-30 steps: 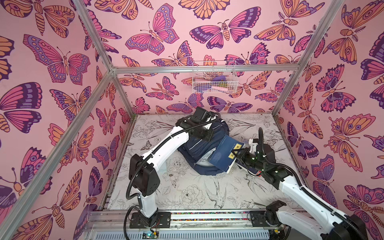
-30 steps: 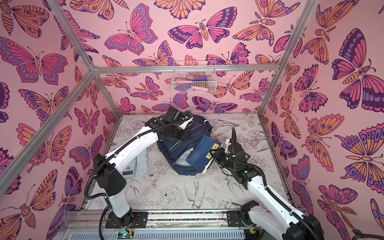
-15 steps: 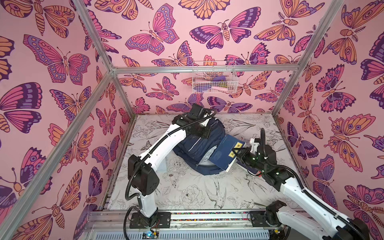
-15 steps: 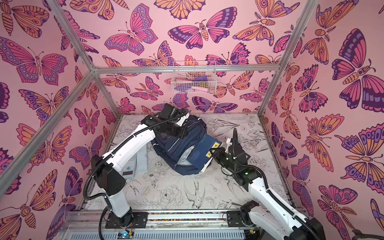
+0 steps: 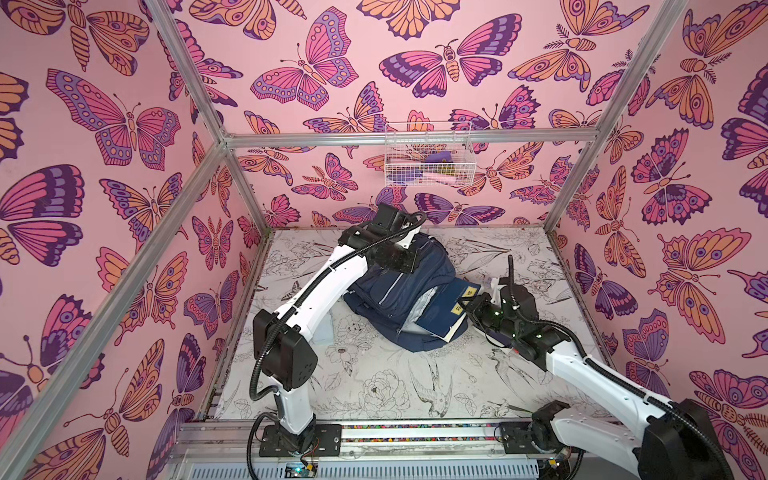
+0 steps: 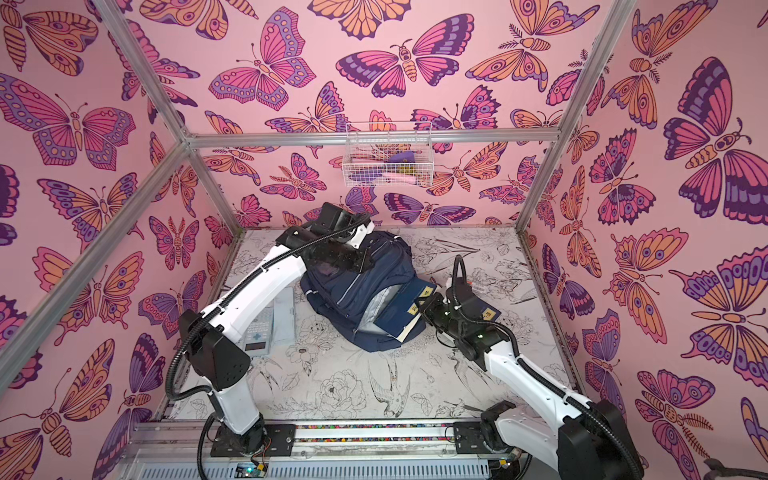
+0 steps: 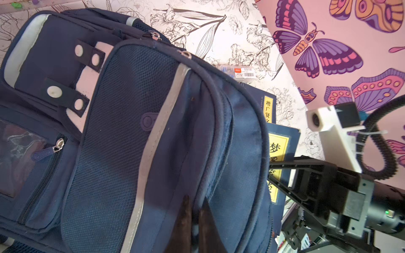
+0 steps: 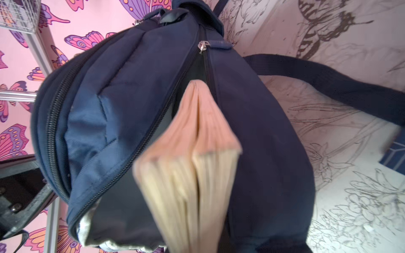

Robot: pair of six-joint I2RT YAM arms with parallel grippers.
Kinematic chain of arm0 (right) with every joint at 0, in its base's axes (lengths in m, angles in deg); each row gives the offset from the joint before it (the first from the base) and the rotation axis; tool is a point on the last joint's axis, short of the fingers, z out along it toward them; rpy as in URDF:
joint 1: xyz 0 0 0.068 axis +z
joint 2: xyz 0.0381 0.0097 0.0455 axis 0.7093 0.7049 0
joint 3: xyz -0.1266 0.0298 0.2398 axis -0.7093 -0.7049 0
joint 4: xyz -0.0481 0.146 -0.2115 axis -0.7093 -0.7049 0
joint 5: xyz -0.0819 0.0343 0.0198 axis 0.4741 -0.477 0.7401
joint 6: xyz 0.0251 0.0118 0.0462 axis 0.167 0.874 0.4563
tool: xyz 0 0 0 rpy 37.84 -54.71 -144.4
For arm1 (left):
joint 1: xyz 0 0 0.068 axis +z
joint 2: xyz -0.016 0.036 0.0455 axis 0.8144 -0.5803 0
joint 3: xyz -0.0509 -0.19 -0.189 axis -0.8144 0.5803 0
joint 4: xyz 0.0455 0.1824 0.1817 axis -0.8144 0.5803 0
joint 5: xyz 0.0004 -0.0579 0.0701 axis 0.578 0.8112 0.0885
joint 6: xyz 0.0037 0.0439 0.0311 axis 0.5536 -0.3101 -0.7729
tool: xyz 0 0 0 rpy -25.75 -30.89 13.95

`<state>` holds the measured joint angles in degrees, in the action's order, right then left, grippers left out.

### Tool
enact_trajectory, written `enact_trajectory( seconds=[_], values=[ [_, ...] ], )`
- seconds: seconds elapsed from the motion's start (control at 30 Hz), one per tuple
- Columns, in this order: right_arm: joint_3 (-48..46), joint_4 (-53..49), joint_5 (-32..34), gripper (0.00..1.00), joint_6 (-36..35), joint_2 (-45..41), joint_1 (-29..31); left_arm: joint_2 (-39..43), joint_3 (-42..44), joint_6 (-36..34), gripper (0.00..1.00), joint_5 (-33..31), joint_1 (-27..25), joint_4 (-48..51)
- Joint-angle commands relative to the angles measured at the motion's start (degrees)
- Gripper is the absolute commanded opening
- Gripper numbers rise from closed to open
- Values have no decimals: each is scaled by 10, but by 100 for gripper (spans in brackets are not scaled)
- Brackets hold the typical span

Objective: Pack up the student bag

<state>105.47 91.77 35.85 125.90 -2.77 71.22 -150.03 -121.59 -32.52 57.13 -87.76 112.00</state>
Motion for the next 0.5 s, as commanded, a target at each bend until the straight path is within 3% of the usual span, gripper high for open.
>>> enact_trajectory(
  seconds=[0.0,0.27,0.47],
  values=[
    [10,87,-10,0,12,27,7,11,-34,16,0,53,3,-28],
    [102,280,-32,0,41,207,27,10,-34,23,0,84,3,-28],
    [147,312,19,0,52,313,59,4,-34,24,0,96,4,-28]
  ],
)
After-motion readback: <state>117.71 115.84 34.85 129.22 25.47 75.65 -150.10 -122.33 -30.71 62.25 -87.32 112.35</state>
